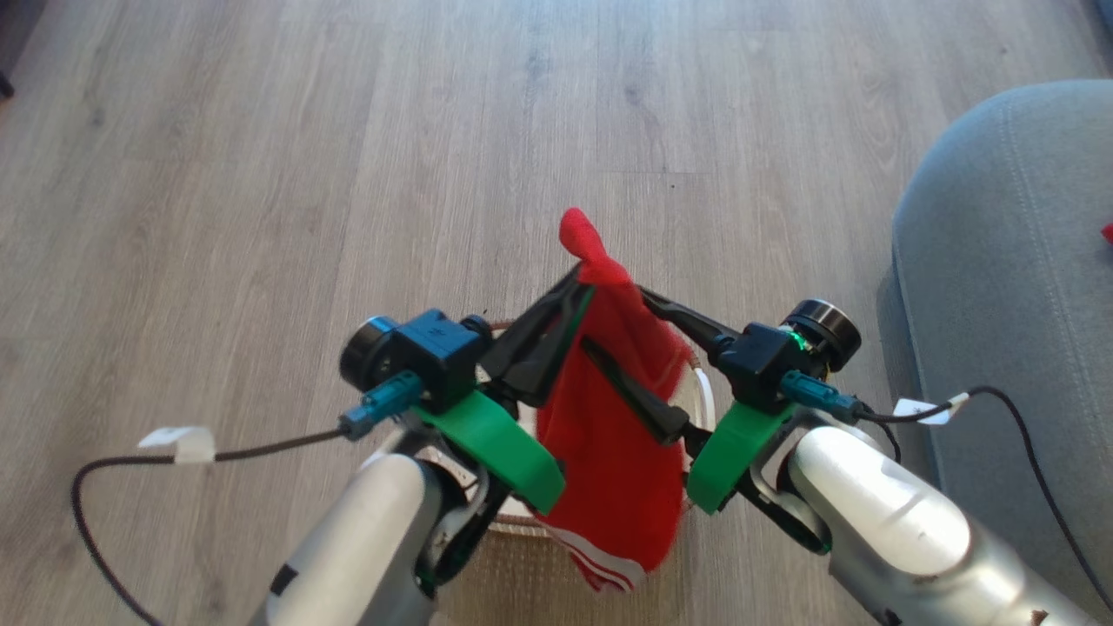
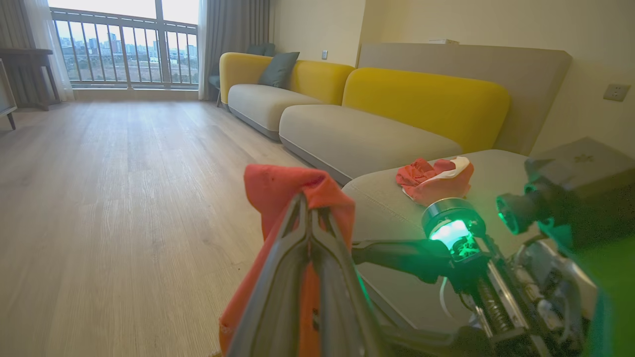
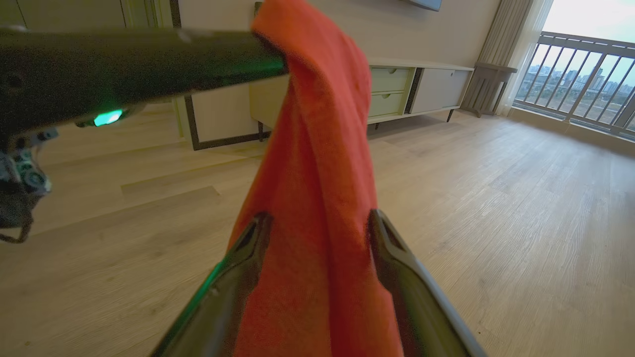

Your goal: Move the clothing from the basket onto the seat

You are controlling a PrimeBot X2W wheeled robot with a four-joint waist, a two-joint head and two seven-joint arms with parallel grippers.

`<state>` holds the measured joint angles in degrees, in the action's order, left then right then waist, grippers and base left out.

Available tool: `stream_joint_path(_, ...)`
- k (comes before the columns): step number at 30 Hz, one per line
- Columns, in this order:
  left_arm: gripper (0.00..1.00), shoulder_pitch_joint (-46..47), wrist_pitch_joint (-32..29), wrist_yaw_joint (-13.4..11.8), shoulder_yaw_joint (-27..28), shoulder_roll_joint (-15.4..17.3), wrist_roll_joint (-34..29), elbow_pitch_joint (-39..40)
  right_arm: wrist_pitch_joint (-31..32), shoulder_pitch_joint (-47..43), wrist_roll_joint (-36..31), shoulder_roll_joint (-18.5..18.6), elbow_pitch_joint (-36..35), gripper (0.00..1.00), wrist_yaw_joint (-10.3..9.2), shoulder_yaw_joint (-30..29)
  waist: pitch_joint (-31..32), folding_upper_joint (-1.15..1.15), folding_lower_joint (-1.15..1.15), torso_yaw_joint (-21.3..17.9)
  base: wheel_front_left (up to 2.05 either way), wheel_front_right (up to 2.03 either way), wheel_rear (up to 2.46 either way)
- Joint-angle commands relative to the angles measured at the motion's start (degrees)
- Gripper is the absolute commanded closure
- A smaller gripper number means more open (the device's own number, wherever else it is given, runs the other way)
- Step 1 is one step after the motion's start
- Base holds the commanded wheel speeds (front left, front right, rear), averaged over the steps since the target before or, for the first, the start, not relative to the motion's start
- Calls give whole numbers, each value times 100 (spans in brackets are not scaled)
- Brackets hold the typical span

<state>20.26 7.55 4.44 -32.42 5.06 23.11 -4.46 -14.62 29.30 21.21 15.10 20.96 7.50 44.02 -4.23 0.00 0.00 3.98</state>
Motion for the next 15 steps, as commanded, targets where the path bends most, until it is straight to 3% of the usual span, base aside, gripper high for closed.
stream_joint_path(1, 100, 317, -15, 26, 109, -27, -22, 274, -38, 197, 72, 12, -68, 0, -1, 32, -8, 0, 0, 25, 0, 0, 0)
stream_joint_path(7, 100, 323, -77, 49, -198, -108, 44, 495, -38, 190, 102, -63, 166, 0, -1, -97, -5, 0, 0, 57, 0, 0, 0)
stream_joint_path(8, 100, 318, -95, 50, -243, -115, 57, 541, -38, 177, 128, -85, 186, 51, -1, -91, -4, 0, 0, 52, 0, 0, 0)
stream_joint_path(9, 100, 310, -111, 50, -279, -122, 75, 581, -38, 163, 177, -105, 187, 94, -1, -70, -4, 0, 0, 47, 0, 0, 0)
stream_joint_path(10, 100, 303, -126, 41, -304, -127, 90, 612, -38, 158, 225, -110, 178, 100, -1, -39, -5, 0, 0, 41, 0, 0, 0)
stream_joint_path(14, 100, 295, -100, -35, -271, -132, 126, 610, -38, 167, 372, -91, 81, 100, -1, -52, -29, 0, 0, -32, 0, 0, 0)
stream_joint_path(15, 81, 273, -71, -47, -236, -136, 189, 590, -38, 167, 400, -84, 50, 100, -1, -98, -41, 0, 0, -60, 0, 0, 0)
